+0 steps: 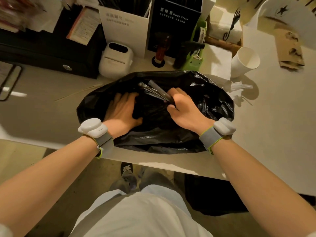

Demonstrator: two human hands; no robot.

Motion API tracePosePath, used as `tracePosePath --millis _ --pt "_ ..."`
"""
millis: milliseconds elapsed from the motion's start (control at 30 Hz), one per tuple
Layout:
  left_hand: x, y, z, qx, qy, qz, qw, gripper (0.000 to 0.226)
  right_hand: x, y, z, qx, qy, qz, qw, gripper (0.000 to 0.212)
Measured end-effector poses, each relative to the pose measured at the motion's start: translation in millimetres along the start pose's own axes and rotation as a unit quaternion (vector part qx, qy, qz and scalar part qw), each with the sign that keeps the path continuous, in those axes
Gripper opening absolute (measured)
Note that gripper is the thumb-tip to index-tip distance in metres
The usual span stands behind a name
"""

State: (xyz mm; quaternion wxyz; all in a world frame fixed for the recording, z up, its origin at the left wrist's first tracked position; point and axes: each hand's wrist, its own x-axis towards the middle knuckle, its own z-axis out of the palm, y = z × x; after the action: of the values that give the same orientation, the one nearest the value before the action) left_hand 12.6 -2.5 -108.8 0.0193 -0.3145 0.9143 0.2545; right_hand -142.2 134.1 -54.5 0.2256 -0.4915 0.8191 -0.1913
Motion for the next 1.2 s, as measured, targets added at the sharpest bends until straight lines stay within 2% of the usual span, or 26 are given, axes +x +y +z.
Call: tracePosePath --millis 67,167,333,467,533,600,667,767,900,1033,1200 --pt "2.8 3.6 -1.3 0.051 -0.002 0.018 0.999 0.075 -0.9 -4.8 -2.4 0.000 0.009 -0.008 1.000 0.026" --pt "5.0 8.0 -1.9 0.104 -0.018 0.028 0.994 0.069 -2.5 -10.2 -11.8 0.061 0.005 -0.008 0.998 0.017" --pt "-1.3 9.4 1.5 0.106 -0.005 0.032 0.994 0.064 0.3 -5.6 -46.6 0.154 0.072 0.041 0.985 0.014" --pt "0.6 17.8 -8.7 0.126 -0.031 0.032 0.991 0.066 -0.4 -9.0 -64.6 0.196 0.122 0.008 0.973 0.016" --pt "0.7 23.8 -23.6 0.094 -0.033 0.052 0.994 0.067 0.3 -17.5 -66.2 0.201 0.127 -0.014 0.971 0.017" --pt "-1.9 34.7 -45.5 0.029 -0.007 0.114 0.993 0.062 2.6 -26.3 -62.8 0.182 0.122 -0.019 0.975 0.016" --pt "-1.7 53.1 -70.9 -0.090 0.035 0.172 0.980 0.049 7.6 -32.2 -58.6 0.143 0.109 -0.024 0.983 0.014" --pt "-2.3 81.2 -104.5 -0.247 0.082 0.182 0.948 0.029 16.9 -41.9 -61.0 0.100 0.106 -0.037 0.989 0.012" --pt "9.0 92.5 -131.5 -0.200 0.147 0.196 0.949 0.024 30.1 -53.0 -76.5 0.091 0.117 -0.065 0.987 0.011" --pt "23.7 99.1 -160.4 -0.213 0.170 0.226 0.935 0.019 39.0 -69.2 -98.7 0.093 0.109 -0.099 0.985 0.027" --pt "61.2 121.2 -210.3 -0.198 0.204 0.249 0.926 0.015 62.2 -89.5 -157.7 0.085 0.148 -0.175 0.970 0.012"
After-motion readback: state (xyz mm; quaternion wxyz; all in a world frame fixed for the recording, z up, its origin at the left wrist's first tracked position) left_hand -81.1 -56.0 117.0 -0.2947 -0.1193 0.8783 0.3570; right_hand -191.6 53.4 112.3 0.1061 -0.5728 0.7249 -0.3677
